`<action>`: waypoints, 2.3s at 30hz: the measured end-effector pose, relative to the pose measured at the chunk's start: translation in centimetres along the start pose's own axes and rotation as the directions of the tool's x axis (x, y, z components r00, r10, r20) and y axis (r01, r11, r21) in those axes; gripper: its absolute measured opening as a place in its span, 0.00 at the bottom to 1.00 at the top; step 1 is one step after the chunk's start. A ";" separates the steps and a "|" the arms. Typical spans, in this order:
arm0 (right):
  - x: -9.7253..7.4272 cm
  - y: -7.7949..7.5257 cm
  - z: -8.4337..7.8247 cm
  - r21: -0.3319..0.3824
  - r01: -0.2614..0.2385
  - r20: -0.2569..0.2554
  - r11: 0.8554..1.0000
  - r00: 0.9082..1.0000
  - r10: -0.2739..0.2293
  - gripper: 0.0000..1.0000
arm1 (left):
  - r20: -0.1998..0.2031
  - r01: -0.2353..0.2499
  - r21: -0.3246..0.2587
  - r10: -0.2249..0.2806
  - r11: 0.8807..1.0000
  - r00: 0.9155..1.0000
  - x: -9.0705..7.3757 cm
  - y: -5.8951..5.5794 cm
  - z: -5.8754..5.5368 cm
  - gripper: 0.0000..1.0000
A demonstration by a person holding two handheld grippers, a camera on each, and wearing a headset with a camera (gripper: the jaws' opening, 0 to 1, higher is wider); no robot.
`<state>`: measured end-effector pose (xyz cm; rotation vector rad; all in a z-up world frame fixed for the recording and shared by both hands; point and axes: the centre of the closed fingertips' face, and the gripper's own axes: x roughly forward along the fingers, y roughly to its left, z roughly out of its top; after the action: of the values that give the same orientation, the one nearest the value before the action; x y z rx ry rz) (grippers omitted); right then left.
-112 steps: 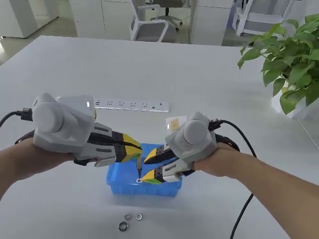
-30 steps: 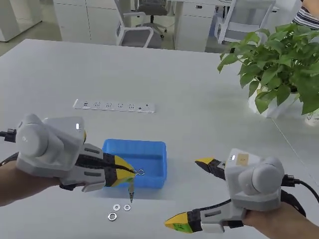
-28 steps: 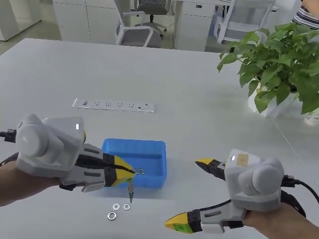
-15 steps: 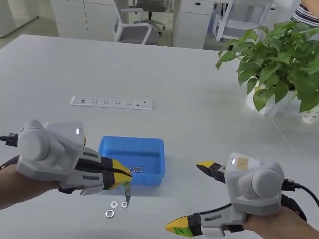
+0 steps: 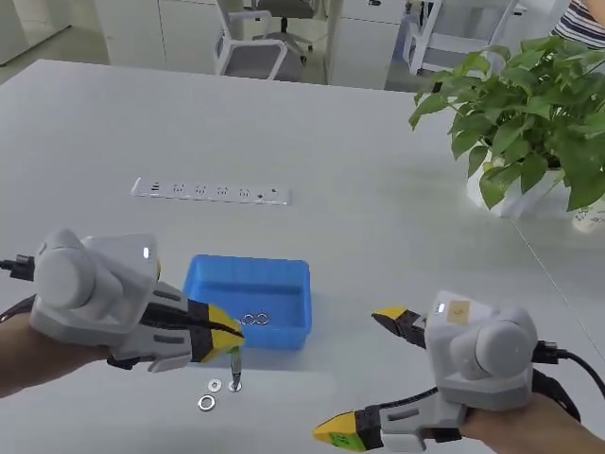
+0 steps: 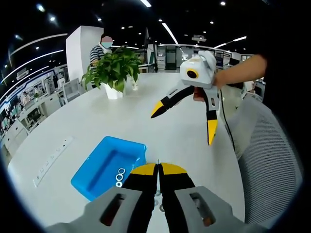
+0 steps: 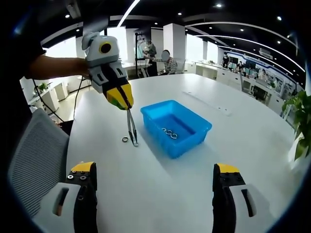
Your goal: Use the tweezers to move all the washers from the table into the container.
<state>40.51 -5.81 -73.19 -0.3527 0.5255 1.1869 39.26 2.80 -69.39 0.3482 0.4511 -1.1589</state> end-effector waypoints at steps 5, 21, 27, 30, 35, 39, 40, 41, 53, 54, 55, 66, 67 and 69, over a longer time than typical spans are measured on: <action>0.0 0.2 -0.1 -0.003 -0.002 -0.005 1.000 1.000 0.002 1.00 | 0.004 -0.001 0.000 0.001 1.000 1.000 0.1 0.0 -0.2 0.05; 0.3 0.9 0.6 -0.044 -0.047 0.034 0.998 0.998 0.048 0.88 | -0.002 0.024 0.015 -0.024 1.000 1.000 0.1 -0.2 -0.2 0.05; 0.6 1.3 1.1 -0.086 -0.078 0.043 0.993 0.996 0.082 0.77 | -0.012 0.045 0.022 -0.044 0.999 0.999 0.0 -0.4 -0.2 0.05; 1.0 1.6 1.2 -0.115 -0.104 0.036 0.988 0.993 0.108 0.70 | -0.013 0.058 0.022 -0.058 0.998 0.998 0.0 -0.5 -0.3 0.05; 1.6 2.1 1.5 -0.151 -0.138 0.021 0.979 0.990 0.143 0.59 | -0.016 0.074 0.018 -0.074 0.997 0.997 0.1 -0.6 -0.3 0.05; 2.3 2.4 1.7 -0.178 -0.161 0.009 0.971 0.986 0.165 0.53 | -0.025 0.081 0.019 -0.080 0.997 0.996 0.0 -0.6 -0.4 0.05; 2.4 2.4 1.8 -0.181 -0.165 0.008 0.969 0.985 0.170 0.52 | -0.026 0.082 0.020 -0.081 0.996 0.996 0.0 -0.5 -0.5 0.05; 2.6 2.5 1.9 -0.190 -0.172 0.005 0.967 0.984 0.176 0.51 | -0.028 0.083 0.019 -0.083 0.996 0.996 0.0 -0.5 -0.5 0.05; 5.2 3.9 2.5 -0.274 -0.262 -0.038 0.925 0.964 0.262 0.35 | -0.035 0.110 0.021 -0.110 0.994 0.993 -0.1 -0.7 -0.4 0.05; 5.5 4.0 2.7 -0.276 -0.266 -0.037 0.924 0.963 0.266 0.33 | -0.036 0.113 0.021 -0.113 0.993 0.993 -0.1 -0.7 -0.4 0.05; 5.7 4.1 2.8 -0.280 -0.269 -0.039 0.921 0.962 0.270 0.32 | -0.036 0.114 0.022 -0.114 0.993 0.993 -0.1 -0.7 -0.3 0.05; 8.0 5.0 3.3 -0.330 -0.330 -0.079 0.884 0.943 0.322 0.25 | -0.061 0.142 0.036 -0.140 0.989 0.988 -0.1 -0.5 -0.6 0.05; 8.2 5.1 3.3 -0.336 -0.334 -0.086 0.880 0.942 0.325 0.24 | -0.064 0.144 0.038 -0.141 0.989 0.988 -0.1 -0.4 -0.7 0.05; 8.6 5.2 3.3 -0.338 -0.346 -0.094 0.875 0.938 0.334 0.23 | -0.067 0.147 0.041 -0.144 0.988 0.987 -0.2 -0.4 -0.8 0.05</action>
<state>38.69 4.41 -75.19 -0.6036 0.4120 1.6273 38.73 3.20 -70.04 0.3981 0.5129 -1.3046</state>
